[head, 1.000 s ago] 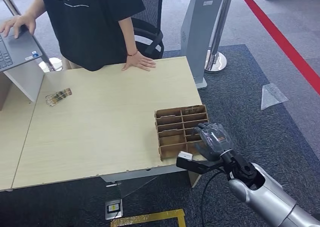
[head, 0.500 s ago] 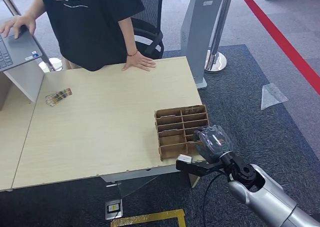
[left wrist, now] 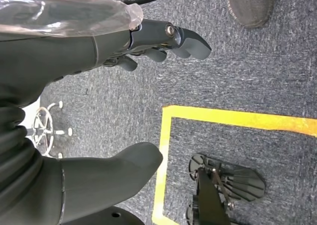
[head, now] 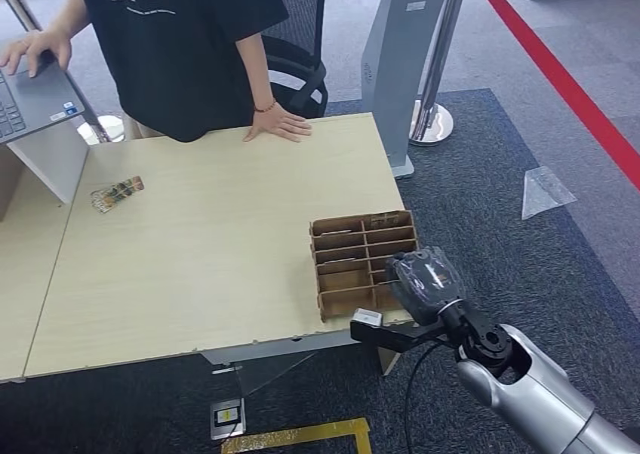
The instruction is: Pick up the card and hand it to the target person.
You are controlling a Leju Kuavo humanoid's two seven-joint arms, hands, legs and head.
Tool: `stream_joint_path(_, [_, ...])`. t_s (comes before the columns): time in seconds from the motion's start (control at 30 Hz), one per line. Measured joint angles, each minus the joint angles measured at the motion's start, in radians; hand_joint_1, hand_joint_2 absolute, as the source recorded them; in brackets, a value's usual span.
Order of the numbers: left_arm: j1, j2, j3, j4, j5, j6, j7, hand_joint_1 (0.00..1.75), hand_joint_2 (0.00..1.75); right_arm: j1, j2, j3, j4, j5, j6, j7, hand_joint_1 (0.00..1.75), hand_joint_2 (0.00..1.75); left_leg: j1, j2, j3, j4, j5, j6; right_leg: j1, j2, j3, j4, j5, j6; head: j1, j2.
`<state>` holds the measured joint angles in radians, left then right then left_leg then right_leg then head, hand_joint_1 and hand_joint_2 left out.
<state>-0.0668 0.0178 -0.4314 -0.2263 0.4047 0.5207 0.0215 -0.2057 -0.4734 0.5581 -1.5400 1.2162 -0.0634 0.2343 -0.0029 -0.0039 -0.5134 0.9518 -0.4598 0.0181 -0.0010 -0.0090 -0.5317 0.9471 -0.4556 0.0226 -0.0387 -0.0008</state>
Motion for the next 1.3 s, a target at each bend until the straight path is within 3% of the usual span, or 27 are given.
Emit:
stream_joint_path(0.3, [0.0,-0.002,0.0,0.0,0.004,-0.014,0.0,0.0,1.75,-0.041,-0.012,-0.019,-0.082,-0.027,0.105,-0.042,1.68,1.75,0.0,0.0,0.0,0.0,0.0,0.0,0.0,0.0,0.0,0.0,0.0,0.0,0.0,0.0])
stream_joint_path(0.47, [0.0,-0.002,-0.003,0.001,0.006,-0.018,-0.006,0.0,1.75,-0.091,-0.049,-0.029,-0.153,-0.066,0.166,-0.03,1.71,1.75,0.0,0.0,0.0,0.0,0.0,0.0,0.0,0.0,0.0,0.0,0.0,0.0,0.0,0.0])
stream_joint_path(0.63, [0.001,-0.001,-0.012,0.001,0.007,-0.021,-0.013,0.0,1.75,-0.136,-0.095,-0.044,-0.238,-0.096,0.221,-0.004,1.63,1.75,0.0,0.0,0.0,0.001,0.0,0.0,0.0,0.0,0.0,0.0,0.0,0.0,0.0,0.0])
stream_joint_path(0.77, [0.001,0.002,-0.021,0.002,0.005,-0.027,-0.012,0.0,1.75,-0.174,-0.131,-0.064,-0.31,-0.11,0.234,0.012,1.72,1.75,0.0,0.0,0.0,0.0,0.0,0.0,0.0,0.0,0.0,0.0,0.0,0.0,0.0,0.0])
stream_joint_path(1.0, [0.0,0.003,-0.026,0.002,0.004,-0.024,-0.002,0.0,1.75,-0.254,-0.157,-0.075,-0.387,-0.144,0.198,0.014,1.75,1.75,0.0,0.0,0.0,0.0,0.0,0.0,0.0,0.0,0.0,0.0,0.0,0.0,0.0,0.0])
stream_joint_path(1.3, [-0.003,0.002,-0.048,0.002,-0.001,-0.04,-0.004,0.0,1.75,-0.34,-0.113,-0.01,-0.328,-0.099,-0.02,0.007,1.69,1.75,0.0,0.0,-0.001,0.0,0.0,0.0,0.0,-0.001,0.0,0.001,0.0,0.0,0.0,0.0])
